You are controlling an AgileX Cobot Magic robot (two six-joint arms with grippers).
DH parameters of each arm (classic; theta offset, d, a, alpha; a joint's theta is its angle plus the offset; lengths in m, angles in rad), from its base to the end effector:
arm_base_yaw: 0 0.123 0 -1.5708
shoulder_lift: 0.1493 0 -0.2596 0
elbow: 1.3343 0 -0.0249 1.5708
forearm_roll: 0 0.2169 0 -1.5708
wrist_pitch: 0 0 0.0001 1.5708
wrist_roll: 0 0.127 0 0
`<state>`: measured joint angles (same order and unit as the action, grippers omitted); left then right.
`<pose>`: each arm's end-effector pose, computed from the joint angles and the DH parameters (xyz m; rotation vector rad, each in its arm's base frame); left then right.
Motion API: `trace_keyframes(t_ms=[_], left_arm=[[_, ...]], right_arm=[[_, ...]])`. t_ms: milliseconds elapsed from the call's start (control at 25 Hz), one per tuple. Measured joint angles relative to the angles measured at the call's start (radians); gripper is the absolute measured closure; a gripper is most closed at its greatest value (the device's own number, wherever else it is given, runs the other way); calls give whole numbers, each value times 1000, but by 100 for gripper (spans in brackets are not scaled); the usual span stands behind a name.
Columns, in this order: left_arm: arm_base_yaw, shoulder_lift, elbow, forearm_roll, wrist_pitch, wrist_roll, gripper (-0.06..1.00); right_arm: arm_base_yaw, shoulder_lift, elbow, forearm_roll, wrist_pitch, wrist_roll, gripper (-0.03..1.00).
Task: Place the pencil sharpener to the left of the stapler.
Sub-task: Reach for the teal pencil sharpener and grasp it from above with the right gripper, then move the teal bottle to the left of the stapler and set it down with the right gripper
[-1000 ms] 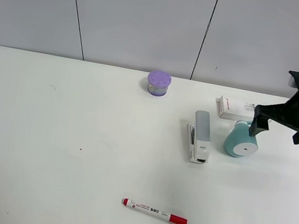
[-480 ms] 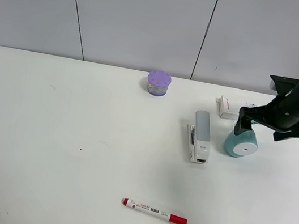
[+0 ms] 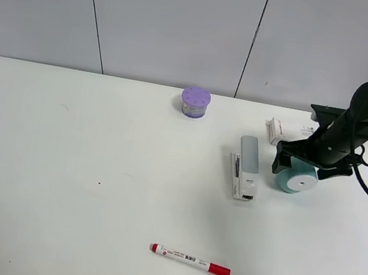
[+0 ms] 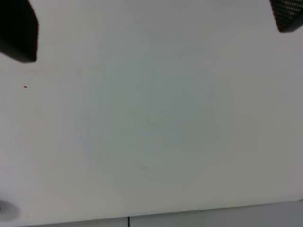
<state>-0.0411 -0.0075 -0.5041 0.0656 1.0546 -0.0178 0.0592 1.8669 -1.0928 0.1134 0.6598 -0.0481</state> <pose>0.0223 0.0063 0.2467 0.0204 2.0250 0.0410 0.3227 0.0280 0.1155 -0.0371 2.9157 0.1179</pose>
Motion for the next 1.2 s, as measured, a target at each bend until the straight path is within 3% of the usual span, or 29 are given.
trace_keyframes(t_ms=[80, 320, 600, 760, 1000, 1200], left_arm=[[0, 0, 0, 0, 0, 0, -5], [0, 0, 0, 0, 0, 0, -5], [0, 0, 0, 0, 0, 0, -5], [0, 0, 0, 0, 0, 0, -5], [0, 0, 0, 0, 0, 0, -5], [0, 0, 0, 0, 0, 0, -5]], right_arm=[[0, 8, -1, 0, -10, 0, 2], [0, 32, -1, -3, -20, 0, 31], [0, 32, -11, 8, 2, 2, 31], [0, -8, -77, 0, 162, -1, 31], [3, -132, -246, -76, 525, -10, 31], [64, -181, -355, -80, 544, -46, 31]])
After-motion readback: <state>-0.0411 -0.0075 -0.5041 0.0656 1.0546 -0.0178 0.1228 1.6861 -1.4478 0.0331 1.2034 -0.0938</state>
